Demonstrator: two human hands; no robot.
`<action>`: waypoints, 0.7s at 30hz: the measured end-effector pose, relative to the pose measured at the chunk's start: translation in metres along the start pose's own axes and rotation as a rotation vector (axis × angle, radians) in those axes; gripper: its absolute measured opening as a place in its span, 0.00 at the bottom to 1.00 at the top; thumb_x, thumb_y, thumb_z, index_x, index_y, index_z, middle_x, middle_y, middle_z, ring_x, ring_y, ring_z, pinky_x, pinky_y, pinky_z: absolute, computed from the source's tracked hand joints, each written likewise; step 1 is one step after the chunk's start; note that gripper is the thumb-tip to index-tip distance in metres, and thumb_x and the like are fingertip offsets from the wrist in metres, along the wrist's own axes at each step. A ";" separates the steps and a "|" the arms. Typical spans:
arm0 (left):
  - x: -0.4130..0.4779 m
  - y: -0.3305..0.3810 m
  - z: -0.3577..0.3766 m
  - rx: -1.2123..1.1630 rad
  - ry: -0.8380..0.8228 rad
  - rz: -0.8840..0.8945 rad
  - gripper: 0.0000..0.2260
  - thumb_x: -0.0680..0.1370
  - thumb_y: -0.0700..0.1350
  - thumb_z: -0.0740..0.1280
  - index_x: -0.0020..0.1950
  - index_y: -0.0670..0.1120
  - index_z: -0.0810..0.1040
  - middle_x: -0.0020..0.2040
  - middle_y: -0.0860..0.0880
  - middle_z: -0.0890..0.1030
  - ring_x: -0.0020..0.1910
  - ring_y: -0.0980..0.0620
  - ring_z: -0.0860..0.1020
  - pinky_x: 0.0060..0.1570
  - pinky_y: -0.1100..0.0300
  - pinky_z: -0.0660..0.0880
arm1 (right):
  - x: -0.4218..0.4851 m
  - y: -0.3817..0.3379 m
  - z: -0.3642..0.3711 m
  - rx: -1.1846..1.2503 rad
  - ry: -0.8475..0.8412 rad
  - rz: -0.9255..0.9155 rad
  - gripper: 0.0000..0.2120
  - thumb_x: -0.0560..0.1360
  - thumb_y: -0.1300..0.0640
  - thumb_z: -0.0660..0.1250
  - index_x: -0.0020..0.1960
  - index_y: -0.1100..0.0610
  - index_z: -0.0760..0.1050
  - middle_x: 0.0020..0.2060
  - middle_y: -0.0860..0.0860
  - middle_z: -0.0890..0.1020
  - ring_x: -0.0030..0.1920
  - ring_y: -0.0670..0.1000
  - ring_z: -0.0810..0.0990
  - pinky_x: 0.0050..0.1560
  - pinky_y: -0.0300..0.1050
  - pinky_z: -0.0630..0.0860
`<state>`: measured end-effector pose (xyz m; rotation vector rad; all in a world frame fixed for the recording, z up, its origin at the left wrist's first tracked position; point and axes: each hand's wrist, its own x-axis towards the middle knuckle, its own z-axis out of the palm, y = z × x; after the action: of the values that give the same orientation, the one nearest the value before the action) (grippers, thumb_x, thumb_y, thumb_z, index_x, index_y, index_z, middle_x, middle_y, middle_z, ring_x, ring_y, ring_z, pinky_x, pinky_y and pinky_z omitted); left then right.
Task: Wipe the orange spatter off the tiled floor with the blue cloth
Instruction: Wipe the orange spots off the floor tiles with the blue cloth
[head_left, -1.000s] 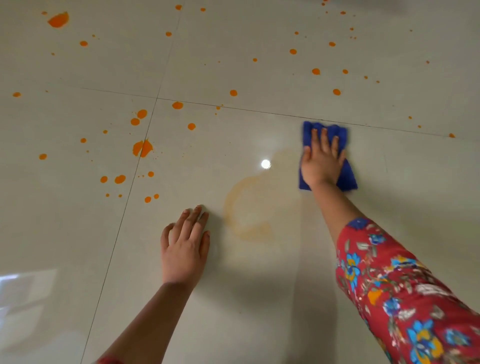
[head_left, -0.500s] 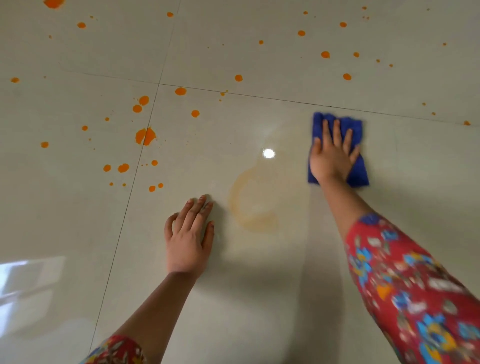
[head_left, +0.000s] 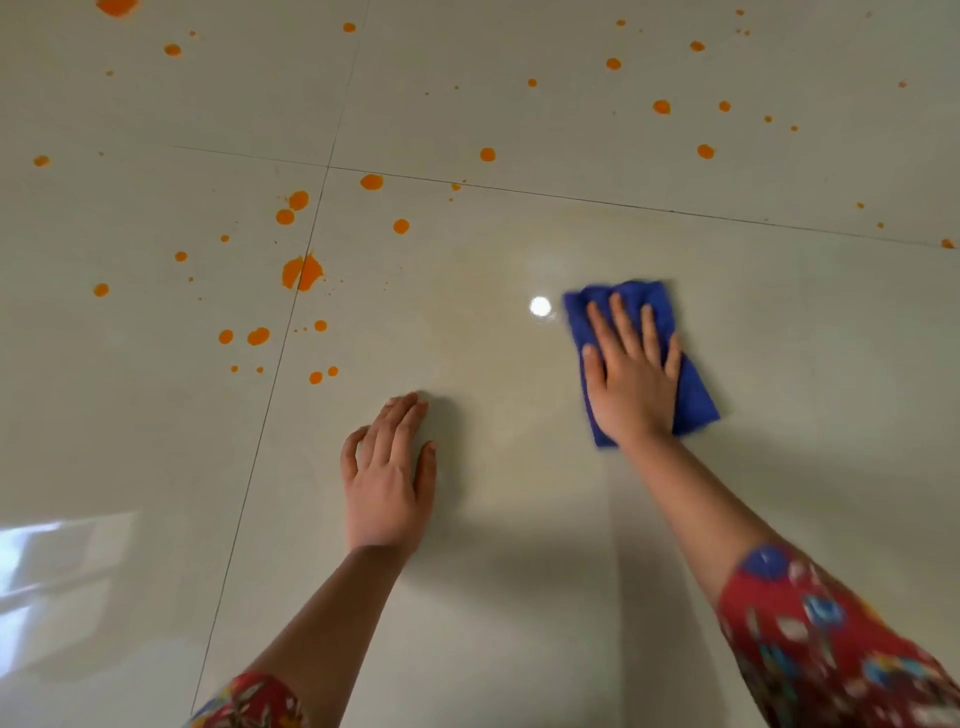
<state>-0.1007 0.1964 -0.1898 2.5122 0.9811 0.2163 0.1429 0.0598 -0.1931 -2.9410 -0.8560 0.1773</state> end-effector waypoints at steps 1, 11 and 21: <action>0.001 0.001 0.000 -0.006 0.001 0.004 0.20 0.80 0.49 0.54 0.71 0.48 0.69 0.72 0.53 0.70 0.72 0.54 0.65 0.69 0.56 0.56 | 0.021 -0.008 -0.003 0.024 0.017 0.087 0.25 0.80 0.43 0.47 0.77 0.43 0.55 0.78 0.44 0.57 0.78 0.54 0.53 0.74 0.62 0.50; -0.001 -0.004 -0.002 -0.185 0.114 -0.023 0.21 0.79 0.44 0.54 0.71 0.44 0.68 0.69 0.47 0.73 0.65 0.48 0.70 0.66 0.57 0.62 | -0.140 -0.038 0.014 0.046 -0.041 -0.522 0.27 0.79 0.43 0.55 0.77 0.40 0.56 0.77 0.43 0.57 0.77 0.53 0.57 0.74 0.61 0.53; -0.003 0.002 -0.007 -0.133 0.088 0.073 0.19 0.79 0.46 0.55 0.68 0.45 0.71 0.67 0.47 0.74 0.66 0.47 0.70 0.65 0.53 0.64 | -0.043 -0.069 0.015 0.056 0.019 -0.128 0.26 0.79 0.43 0.51 0.76 0.42 0.58 0.78 0.44 0.58 0.78 0.57 0.54 0.73 0.67 0.50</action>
<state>-0.1040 0.1958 -0.1827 2.4363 0.8785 0.4041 0.0679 0.0953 -0.1971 -2.8201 -1.0150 0.1619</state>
